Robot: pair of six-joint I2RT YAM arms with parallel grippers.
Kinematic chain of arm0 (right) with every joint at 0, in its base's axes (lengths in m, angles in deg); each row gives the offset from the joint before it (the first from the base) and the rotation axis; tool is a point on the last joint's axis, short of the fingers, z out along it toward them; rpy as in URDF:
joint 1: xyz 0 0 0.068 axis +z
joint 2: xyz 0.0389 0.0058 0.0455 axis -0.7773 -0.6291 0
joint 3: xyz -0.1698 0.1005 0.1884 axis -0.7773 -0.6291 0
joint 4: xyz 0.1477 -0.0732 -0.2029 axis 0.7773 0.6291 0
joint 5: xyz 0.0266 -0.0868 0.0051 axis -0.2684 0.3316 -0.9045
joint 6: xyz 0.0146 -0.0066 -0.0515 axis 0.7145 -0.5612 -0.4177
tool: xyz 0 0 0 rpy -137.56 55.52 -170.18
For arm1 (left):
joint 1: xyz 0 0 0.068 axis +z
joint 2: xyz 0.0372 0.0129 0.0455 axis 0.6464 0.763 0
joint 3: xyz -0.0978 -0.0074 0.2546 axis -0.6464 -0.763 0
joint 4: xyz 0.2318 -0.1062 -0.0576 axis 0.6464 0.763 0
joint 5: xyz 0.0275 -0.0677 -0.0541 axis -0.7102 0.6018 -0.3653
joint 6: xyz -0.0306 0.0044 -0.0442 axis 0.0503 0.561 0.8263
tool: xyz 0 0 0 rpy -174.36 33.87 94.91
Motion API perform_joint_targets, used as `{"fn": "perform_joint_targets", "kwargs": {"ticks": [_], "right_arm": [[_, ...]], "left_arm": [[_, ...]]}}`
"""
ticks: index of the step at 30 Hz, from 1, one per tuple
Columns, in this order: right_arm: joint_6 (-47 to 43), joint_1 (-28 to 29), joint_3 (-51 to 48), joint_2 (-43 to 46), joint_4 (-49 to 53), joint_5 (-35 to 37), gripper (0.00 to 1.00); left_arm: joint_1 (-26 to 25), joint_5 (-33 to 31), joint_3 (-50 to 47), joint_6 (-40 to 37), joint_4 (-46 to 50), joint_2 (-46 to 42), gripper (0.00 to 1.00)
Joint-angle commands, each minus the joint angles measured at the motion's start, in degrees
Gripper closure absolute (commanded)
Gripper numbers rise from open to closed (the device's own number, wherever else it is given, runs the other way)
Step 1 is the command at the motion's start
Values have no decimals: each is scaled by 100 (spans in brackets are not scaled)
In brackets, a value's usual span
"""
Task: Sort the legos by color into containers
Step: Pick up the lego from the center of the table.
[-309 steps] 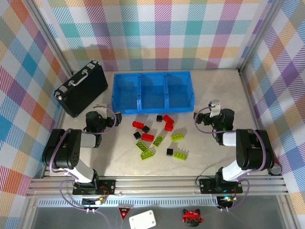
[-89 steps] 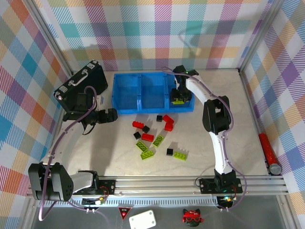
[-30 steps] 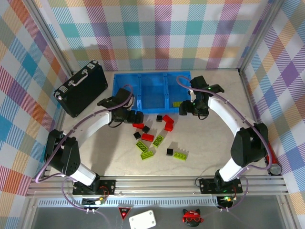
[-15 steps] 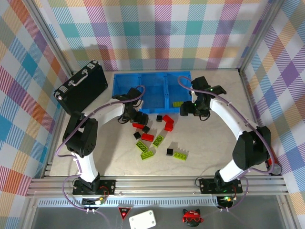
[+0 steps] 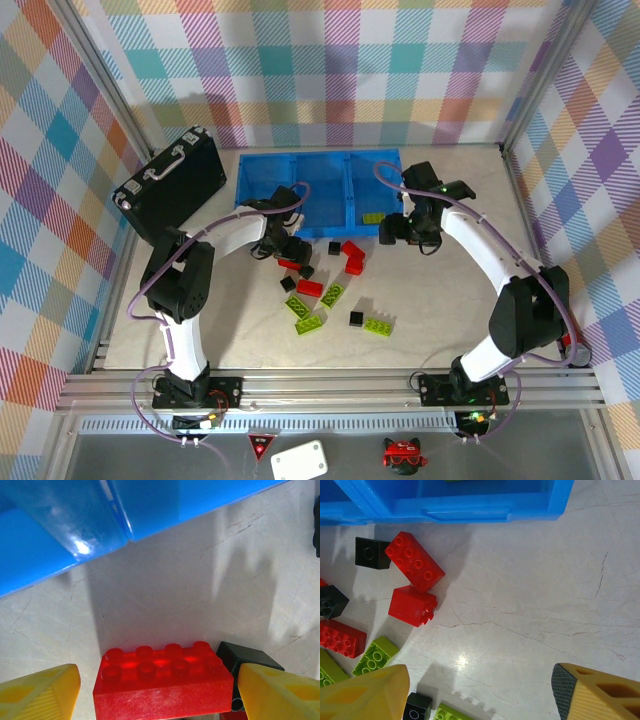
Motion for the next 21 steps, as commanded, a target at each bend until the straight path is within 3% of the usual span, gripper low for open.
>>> {"fn": "perform_joint_targets", "kwargs": {"ticks": [1, 21], "right_arm": [[-3, 38, -65, 194, 94, 21, 24], [44, 42, -155, 351, 121, 12, 24]], "left_arm": [[-64, -31, 125, -124, 197, 73, 18], [-99, -189, 178, -130, 268, 153, 25]]}}
